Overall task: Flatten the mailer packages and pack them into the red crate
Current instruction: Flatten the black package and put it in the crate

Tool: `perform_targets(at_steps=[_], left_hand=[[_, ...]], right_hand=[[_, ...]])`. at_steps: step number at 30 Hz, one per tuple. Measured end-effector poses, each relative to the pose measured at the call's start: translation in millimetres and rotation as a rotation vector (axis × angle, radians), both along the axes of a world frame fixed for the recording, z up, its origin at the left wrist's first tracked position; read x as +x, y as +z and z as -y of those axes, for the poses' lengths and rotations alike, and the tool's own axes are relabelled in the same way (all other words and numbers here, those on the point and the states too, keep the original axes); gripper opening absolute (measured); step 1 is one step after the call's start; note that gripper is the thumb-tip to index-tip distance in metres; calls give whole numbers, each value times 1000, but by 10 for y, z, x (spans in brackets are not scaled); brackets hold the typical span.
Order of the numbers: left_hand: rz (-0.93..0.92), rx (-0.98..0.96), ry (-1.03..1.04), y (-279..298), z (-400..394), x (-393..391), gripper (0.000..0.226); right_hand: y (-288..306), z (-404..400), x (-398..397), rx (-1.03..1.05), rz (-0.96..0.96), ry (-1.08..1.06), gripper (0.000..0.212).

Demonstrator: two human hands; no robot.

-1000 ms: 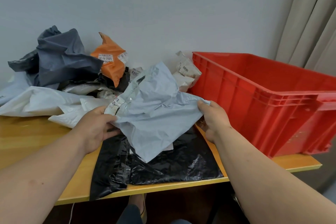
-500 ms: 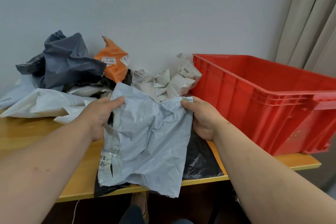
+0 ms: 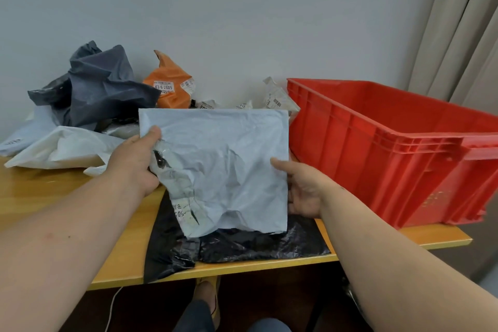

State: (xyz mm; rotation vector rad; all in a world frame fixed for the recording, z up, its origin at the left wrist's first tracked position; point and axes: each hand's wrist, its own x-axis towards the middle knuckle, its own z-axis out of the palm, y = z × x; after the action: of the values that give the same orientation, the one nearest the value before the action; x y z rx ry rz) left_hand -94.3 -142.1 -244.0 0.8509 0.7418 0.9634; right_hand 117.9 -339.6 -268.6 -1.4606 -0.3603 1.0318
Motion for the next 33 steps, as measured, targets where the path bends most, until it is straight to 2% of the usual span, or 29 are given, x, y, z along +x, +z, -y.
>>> perform_targets(at_steps=[3, 5, 7, 9, 10, 14, 16, 18, 20, 21, 22, 25, 27, 29, 31, 33], left_hand=[[-21, 9, -43, -8, 45, 19, 44], [-205, 55, -188, -38, 186, -13, 56], [-434, 98, -459, -109, 347, -83, 63], [-543, 120, -635, -186, 457, -120, 52], [-560, 134, -640, -226, 457, -118, 43], [-498, 154, -447, -262, 407, -49, 9], [-472, 180, -388, -230, 392, -14, 10], [-423, 215, -328, -167, 405, 3, 26], [-335, 235, -279, -88, 406, 2, 50], [-302, 248, -268, -39, 400, -5, 53], [-277, 264, -264, 6, 389, -16, 47], [-253, 303, -290, 138, 390, -33, 28], [-208, 297, -321, 224, 416, -46, 27], [-159, 328, -360, 333, 451, -66, 35], [-203, 468, -318, 428, 457, -73, 39], [-300, 637, -180, 498, 434, -80, 23]], right_hand=[[-53, -97, -46, 4, 34, -67, 32], [-35, -161, -41, 57, 44, -152, 30], [-13, -199, -32, 123, 58, -212, 36], [-20, -215, -22, 151, 64, -228, 43], [-32, -215, -19, 150, 67, -231, 43], [-73, -117, 12, 110, 163, -264, 30], [-87, -73, 23, 87, 208, -292, 22], [-53, -50, 29, 79, 258, -339, 17], [7, -28, 39, 117, 258, -382, 38], [51, -7, 47, 136, 252, -371, 52], [101, 26, 39, 142, 268, -336, 59], [203, 73, -24, 79, 463, -137, 59], [225, 69, -85, 72, 578, -70, 53], [271, 64, -126, 119, 606, -118, 32], [358, 69, -151, 180, 595, -189, 15], [444, 70, -158, 243, 579, -229, 13]])
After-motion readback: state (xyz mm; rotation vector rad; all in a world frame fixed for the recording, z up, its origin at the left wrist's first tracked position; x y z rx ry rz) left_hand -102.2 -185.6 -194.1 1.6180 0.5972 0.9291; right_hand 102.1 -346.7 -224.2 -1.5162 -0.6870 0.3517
